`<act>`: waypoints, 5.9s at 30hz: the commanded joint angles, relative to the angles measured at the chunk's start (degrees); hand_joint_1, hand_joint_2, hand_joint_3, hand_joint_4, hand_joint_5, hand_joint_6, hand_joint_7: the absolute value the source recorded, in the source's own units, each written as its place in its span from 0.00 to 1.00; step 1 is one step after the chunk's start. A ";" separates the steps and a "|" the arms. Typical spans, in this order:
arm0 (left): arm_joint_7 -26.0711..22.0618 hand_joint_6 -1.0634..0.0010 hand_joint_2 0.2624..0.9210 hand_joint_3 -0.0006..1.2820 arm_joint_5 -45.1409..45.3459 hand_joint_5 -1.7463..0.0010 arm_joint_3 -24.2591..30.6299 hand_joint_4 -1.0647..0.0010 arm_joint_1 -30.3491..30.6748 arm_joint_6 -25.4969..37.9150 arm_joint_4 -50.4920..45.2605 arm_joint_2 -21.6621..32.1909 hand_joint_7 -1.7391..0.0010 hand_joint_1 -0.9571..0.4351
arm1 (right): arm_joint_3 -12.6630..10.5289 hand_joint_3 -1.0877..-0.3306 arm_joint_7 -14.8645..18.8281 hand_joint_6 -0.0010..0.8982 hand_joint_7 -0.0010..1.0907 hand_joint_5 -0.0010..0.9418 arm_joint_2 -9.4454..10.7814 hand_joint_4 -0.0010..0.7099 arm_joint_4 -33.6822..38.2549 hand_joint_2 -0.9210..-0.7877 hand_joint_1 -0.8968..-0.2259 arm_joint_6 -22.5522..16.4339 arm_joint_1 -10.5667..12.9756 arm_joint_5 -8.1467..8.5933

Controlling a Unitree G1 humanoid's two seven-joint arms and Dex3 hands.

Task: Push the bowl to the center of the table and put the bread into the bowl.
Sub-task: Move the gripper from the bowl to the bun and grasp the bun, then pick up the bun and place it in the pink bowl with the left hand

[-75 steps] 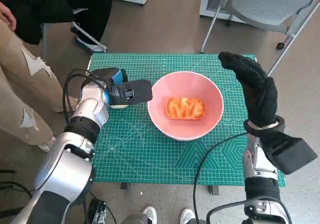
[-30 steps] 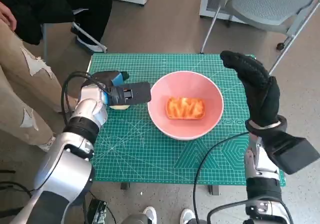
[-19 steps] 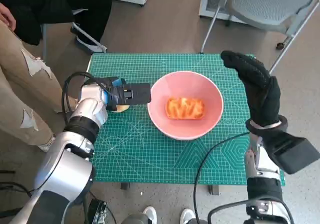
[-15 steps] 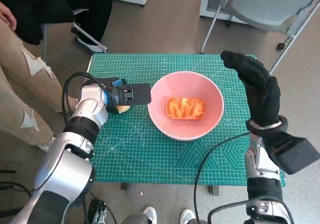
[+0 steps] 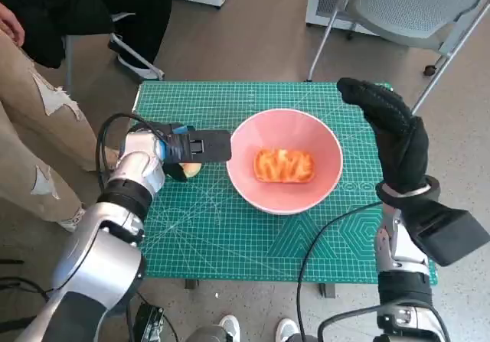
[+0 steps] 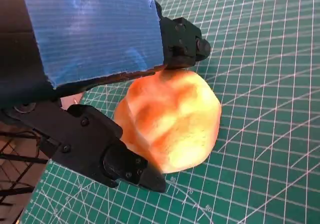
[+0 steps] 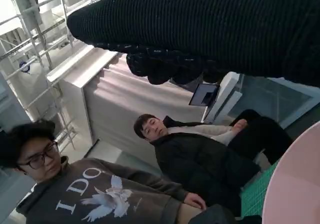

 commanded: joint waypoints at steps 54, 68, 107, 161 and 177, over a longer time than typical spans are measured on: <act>18.57 0.48 0.42 0.68 -0.64 0.12 1.56 0.45 5.31 -0.62 0.01 -1.37 0.88 0.98 | 0.16 0.40 0.12 0.00 0.46 0.00 -0.06 0.29 0.40 0.00 0.34 1.22 1.16 -0.22; 18.81 0.50 0.49 0.58 -1.78 0.18 3.37 0.40 3.49 -1.32 -1.25 -0.09 0.71 0.97 | 0.30 0.40 0.61 0.00 0.46 0.00 -0.02 0.29 0.13 0.00 0.34 1.95 0.81 0.37; 26.41 0.32 0.86 0.11 -3.24 0.36 10.40 0.22 4.76 -4.53 -30.68 5.53 0.44 0.69 | 0.27 0.40 0.90 0.00 0.46 0.00 -0.23 0.29 0.91 0.00 0.33 1.38 -0.14 -0.10; 20.67 0.47 0.78 0.31 -0.62 0.22 1.60 0.42 1.99 -9.35 -24.83 -8.53 0.32 0.69 | -0.56 0.40 0.32 0.00 0.47 0.01 -0.94 0.31 0.35 0.00 0.34 0.75 1.12 -0.51; 13.83 0.74 0.79 0.09 -4.63 0.77 3.96 0.73 2.68 -9.05 -23.99 -8.37 0.86 0.68 | -0.28 0.41 -0.58 0.00 0.47 0.00 -0.52 0.31 -0.30 0.00 0.35 0.96 1.20 -1.03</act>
